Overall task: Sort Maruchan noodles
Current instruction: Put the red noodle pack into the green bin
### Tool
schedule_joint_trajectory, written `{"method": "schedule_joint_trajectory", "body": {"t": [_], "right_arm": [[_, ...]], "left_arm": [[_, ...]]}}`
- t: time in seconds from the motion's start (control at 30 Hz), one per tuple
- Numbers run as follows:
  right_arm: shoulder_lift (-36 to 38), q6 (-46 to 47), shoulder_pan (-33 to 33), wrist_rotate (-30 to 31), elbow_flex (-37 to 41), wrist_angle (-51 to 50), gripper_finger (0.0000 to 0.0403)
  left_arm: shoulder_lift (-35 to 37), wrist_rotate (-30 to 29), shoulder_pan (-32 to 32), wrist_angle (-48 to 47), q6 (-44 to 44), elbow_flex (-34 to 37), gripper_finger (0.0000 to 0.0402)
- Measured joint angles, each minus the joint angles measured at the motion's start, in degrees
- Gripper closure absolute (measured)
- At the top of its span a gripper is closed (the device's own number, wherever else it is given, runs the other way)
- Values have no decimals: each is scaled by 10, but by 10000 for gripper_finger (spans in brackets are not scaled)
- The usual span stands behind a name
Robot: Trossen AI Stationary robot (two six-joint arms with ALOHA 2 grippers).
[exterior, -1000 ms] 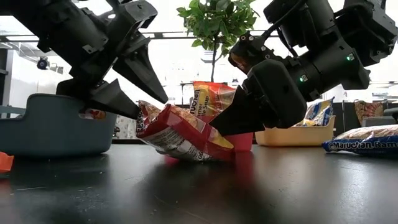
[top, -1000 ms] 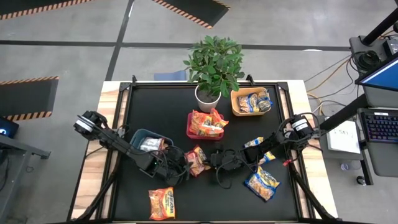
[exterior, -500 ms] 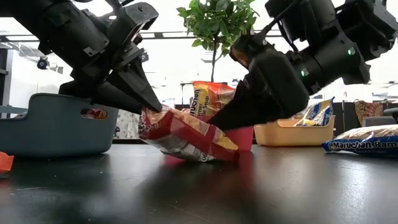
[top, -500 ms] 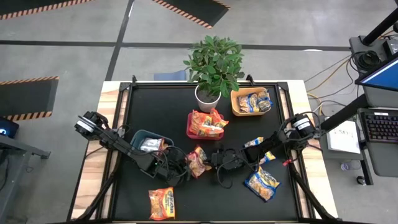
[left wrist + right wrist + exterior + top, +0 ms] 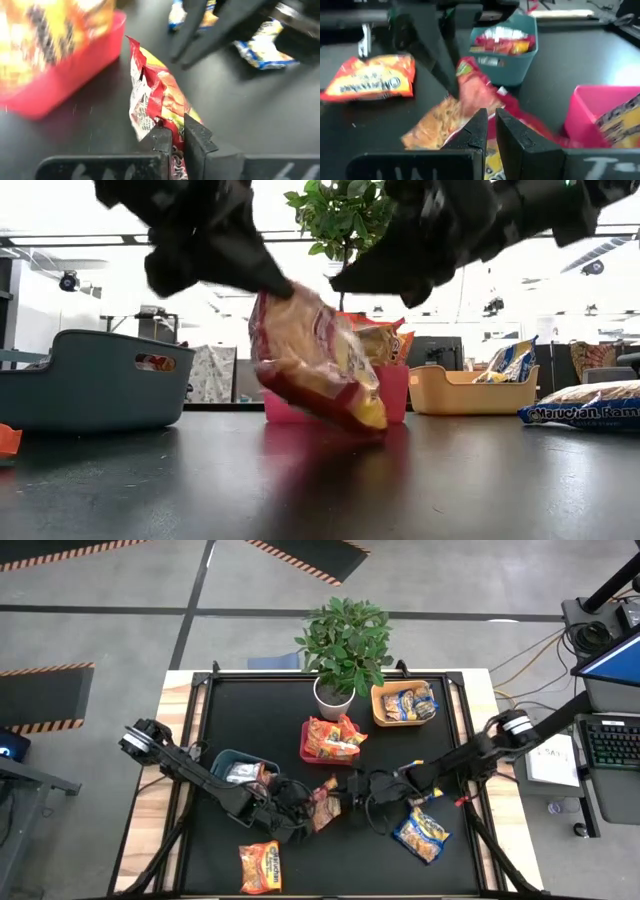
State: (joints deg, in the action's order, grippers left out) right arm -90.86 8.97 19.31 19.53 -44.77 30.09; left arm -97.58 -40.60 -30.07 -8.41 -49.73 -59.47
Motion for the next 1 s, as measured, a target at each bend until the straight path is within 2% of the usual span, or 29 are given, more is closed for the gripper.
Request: {"method": "schedule_joint_trajectory", "body": {"t": [0.2, 0.3, 0.47, 0.7, 1.0], "right_arm": [[63, -1, 11, 0, 0, -46, 377], [88, -1, 18, 0, 0, -72, 377], [122, 9, 30, 0, 1, -111, 377], [137, 14, 44, 0, 1, -109, 377], [135, 13, 44, 0, 1, -110, 377]], "left_arm": [[1, -4, -6, -34, 164, -47, 398], [1, -23, -8, -69, 199, -66, 398], [12, -39, -8, -177, 186, -106, 398], [29, -54, -18, -454, 104, -205, 398], [31, -53, -44, -760, 55, -372, 398]]}}
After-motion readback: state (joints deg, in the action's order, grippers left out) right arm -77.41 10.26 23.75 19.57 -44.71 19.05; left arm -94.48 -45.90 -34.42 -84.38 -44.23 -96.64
